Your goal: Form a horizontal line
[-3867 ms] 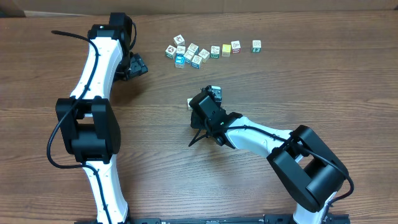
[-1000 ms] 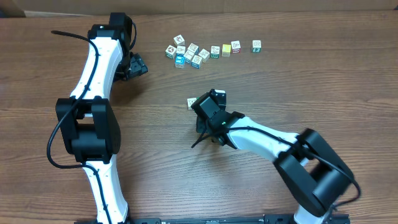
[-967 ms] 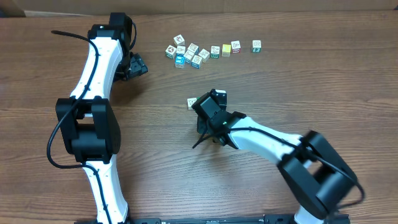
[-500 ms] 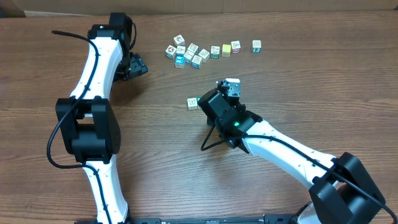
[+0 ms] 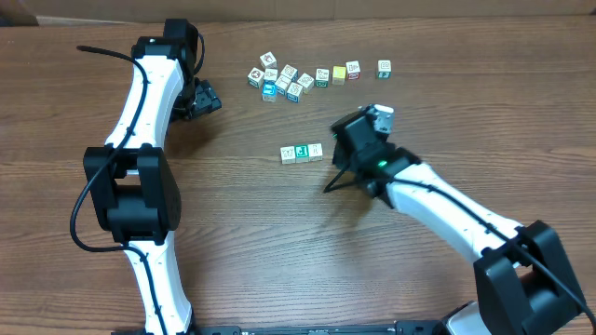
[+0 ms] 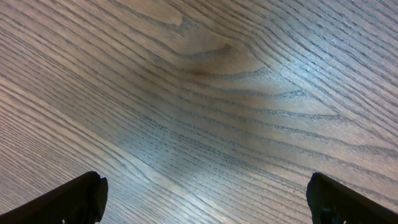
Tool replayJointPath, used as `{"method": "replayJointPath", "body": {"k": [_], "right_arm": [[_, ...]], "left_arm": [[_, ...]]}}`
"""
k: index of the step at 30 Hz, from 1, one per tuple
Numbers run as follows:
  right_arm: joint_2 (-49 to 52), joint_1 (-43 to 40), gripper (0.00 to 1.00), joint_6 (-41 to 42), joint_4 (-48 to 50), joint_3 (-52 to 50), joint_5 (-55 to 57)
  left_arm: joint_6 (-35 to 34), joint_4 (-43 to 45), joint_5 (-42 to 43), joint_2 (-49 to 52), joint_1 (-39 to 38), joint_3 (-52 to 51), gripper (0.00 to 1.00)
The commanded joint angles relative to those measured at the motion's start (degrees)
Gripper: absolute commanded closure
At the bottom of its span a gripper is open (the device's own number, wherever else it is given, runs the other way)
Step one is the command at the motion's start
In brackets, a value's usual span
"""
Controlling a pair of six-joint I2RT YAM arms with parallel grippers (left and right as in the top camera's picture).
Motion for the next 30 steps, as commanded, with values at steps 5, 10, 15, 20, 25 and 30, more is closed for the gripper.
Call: {"method": "replayJointPath", "body": {"k": [5,10,15,20,25,30], "right_arm": [[1.6,-4.0,0.0,-2.6,0.2,0.1,-10.6],[1.6,-3.2,0.0,-9.6,2.4,0.1,-14.1],[1.7,-2.6,0.0,-16.1,-1.0,5.0,-16.2],[1.7,-2.5,0.0,-17.6,-14.9,20.4,-16.8],[3.4,-1.4,0.0,-17.8,-23.2,30.8,-17.1],[7.6,2.0,0.0,-17.8,-24.7,31.4,-17.0]], "left_arm": [[0.2,-0.1,-0.6,-1.2,-0.2,1.2,0.0],[0.3,-0.1,-0.6,-1.2,-0.2,1.2,0.0],[0.2,-0.1,-0.6,-1.2,-0.2,1.2,0.0],[0.2,-0.1,-0.6,-1.2,-0.2,1.2,0.0],[0.3,-0.1,-0.6,-1.2,-0.2,1.2,0.0],[0.2,-0.1,-0.6,-1.2,-0.2,1.2,0.0]]}}
